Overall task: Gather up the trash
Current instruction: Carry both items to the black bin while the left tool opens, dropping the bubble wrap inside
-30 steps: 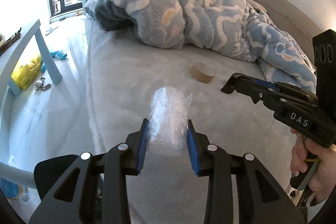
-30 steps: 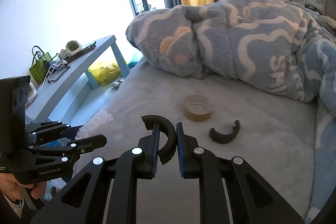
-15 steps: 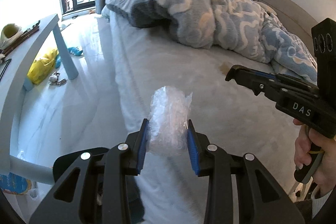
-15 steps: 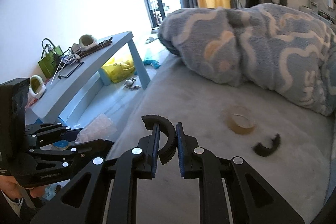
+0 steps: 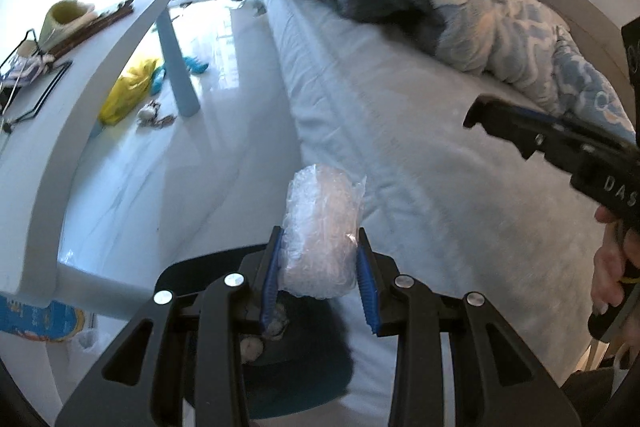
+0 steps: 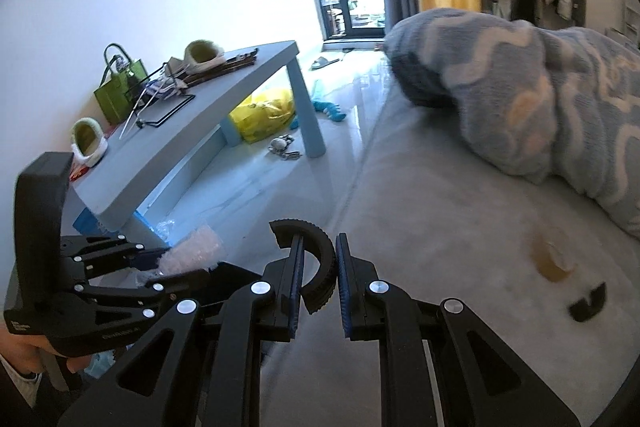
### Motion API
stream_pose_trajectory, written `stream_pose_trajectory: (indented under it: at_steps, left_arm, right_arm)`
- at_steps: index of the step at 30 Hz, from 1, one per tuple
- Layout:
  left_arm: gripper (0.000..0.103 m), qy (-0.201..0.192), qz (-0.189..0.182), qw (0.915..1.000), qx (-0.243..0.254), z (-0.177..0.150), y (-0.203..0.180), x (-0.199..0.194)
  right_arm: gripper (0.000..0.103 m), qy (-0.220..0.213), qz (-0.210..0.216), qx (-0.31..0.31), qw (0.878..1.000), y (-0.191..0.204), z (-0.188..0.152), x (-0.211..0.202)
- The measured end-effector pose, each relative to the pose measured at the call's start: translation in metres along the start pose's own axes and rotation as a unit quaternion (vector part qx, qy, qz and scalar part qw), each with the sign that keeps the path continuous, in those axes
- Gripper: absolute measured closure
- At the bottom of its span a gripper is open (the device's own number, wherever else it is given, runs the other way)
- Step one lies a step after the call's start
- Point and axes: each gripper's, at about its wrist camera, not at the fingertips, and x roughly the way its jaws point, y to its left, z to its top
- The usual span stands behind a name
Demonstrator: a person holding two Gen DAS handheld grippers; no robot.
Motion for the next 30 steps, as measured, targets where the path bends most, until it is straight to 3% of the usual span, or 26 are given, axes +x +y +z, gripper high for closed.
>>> stream_pose_trajectory:
  at_steps: [9, 14, 17, 18, 19, 22, 30]
  left_arm:
    - [0.066, 0.033, 0.022, 0.9992, -0.007, -0.022, 0.041, 0.001]
    - [0.065, 0.07, 0.012, 0.9974, -0.014, -0.037, 0.063, 0.006]
    - [0.057, 0.086, 0.009, 0.9961, -0.018, -0.044, 0.073, 0.007]
    - [0.049, 0.088, 0.009, 0.9959, -0.018, -0.046, 0.076, 0.007]
    - [0.04, 0.09, 0.009, 0.9958, -0.017, -0.047, 0.079, 0.007]
    - [0.032, 0.087, 0.014, 0.9959, -0.018, -0.049, 0.087, 0.001]
    - [0.028, 0.043, 0.01, 0.9986, -0.029, -0.045, 0.105, -0.027]
  right_arm:
    - [0.087, 0.016, 0.028, -0.024, 0.999, 0.054, 0.009, 0.031]
    - [0.087, 0.031, 0.036, -0.034, 0.998, 0.08, 0.012, 0.051]
    - [0.087, 0.039, 0.04, -0.04, 0.998, 0.093, 0.013, 0.064]
    - [0.087, 0.041, 0.04, -0.042, 0.997, 0.095, 0.013, 0.066]
    - [0.087, 0.044, 0.041, -0.044, 0.997, 0.1, 0.013, 0.07]
    - [0.087, 0.051, 0.043, -0.049, 0.997, 0.109, 0.011, 0.08]
    - [0.087, 0.085, 0.043, -0.067, 0.993, 0.133, 0.001, 0.112]
